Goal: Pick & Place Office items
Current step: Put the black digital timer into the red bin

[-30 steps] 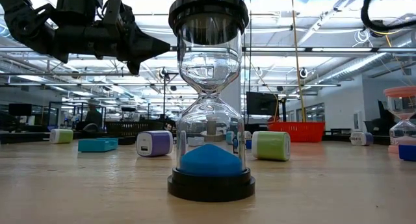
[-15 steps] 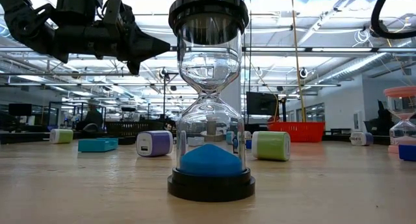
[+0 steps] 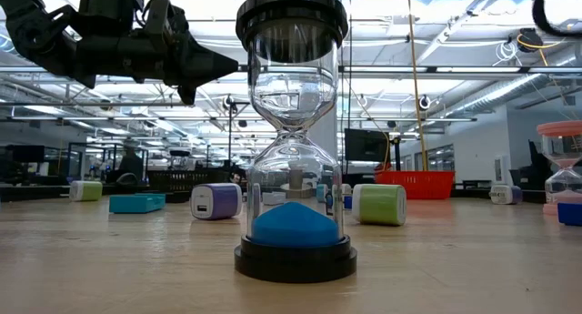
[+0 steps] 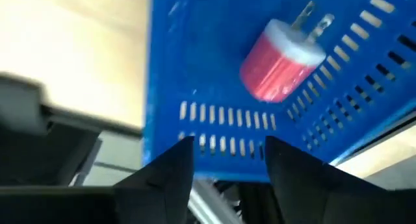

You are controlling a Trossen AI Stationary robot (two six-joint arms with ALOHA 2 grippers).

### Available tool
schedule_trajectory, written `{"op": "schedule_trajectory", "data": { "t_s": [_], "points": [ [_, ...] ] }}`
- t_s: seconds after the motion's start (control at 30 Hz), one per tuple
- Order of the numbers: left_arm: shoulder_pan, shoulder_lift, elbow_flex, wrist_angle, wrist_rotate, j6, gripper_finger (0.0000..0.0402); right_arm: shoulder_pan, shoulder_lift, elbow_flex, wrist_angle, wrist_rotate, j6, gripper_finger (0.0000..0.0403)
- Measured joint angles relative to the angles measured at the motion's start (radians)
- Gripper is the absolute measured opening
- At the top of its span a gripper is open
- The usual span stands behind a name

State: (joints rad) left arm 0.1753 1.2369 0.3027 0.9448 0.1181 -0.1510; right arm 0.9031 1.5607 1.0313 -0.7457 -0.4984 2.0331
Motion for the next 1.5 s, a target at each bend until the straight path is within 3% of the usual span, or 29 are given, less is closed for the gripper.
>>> {"op": "schedule_trajectory", "data": {
  "t_s": [0.1,0.17,0.33,0.47,0.6,0.7,0.83,0.97,1.07,1.13,1.3,1.5],
  "points": [
    [0.000,0.000,0.000,-0.007,0.000,0.018,0.0019,-0.002,-0.050,0.015,-0.002,0.042,-0.005,0.0133],
    [0.000,0.000,0.000,-0.012,0.000,0.019,0.0019,-0.005,-0.094,0.020,-0.005,0.132,-0.028,0.0100],
    [0.000,0.000,0.000,-0.033,-0.003,0.047,0.0019,-0.030,-0.205,0.019,-0.035,0.515,-0.262,0.0015],
    [0.000,0.000,0.000,-0.036,-0.014,0.078,0.0019,-0.075,-0.289,-0.023,-0.024,0.831,-0.558,0.0012],
    [0.000,0.000,0.000,-0.025,-0.021,0.087,0.0019,-0.164,-0.371,-0.120,0.129,0.968,-0.897,0.0010],
    [0.000,0.000,0.000,-0.009,-0.033,0.031,0.0019,-0.263,-0.426,-0.233,0.362,1.004,-1.188,0.0002],
    [-0.001,0.000,0.000,-0.019,-0.033,0.001,0.0019,-0.429,-0.477,-0.384,0.799,1.015,-1.613,0.0005],
    [-0.001,0.000,0.000,-0.057,-0.034,-0.030,0.0019,-0.615,-0.492,-0.475,1.181,0.833,-1.922,0.0003],
    [-0.008,0.000,0.000,-0.080,-0.044,-0.035,0.0019,-0.748,-0.491,-0.488,1.291,0.672,-1.972,0.0001],
    [-0.016,0.000,0.000,-0.092,-0.052,-0.035,0.0019,-0.817,-0.485,-0.488,1.313,0.625,-1.966,0.0001],
    [-0.042,0.000,0.038,-0.233,-0.130,-0.034,0.0019,-0.910,-0.474,-0.488,1.318,0.632,-1.969,0.0001],
    [-0.075,0.000,0.147,-0.445,-0.185,-0.009,0.0019,-0.931,-0.474,-0.488,1.318,0.631,-1.993,0.0006]
  ]
}}
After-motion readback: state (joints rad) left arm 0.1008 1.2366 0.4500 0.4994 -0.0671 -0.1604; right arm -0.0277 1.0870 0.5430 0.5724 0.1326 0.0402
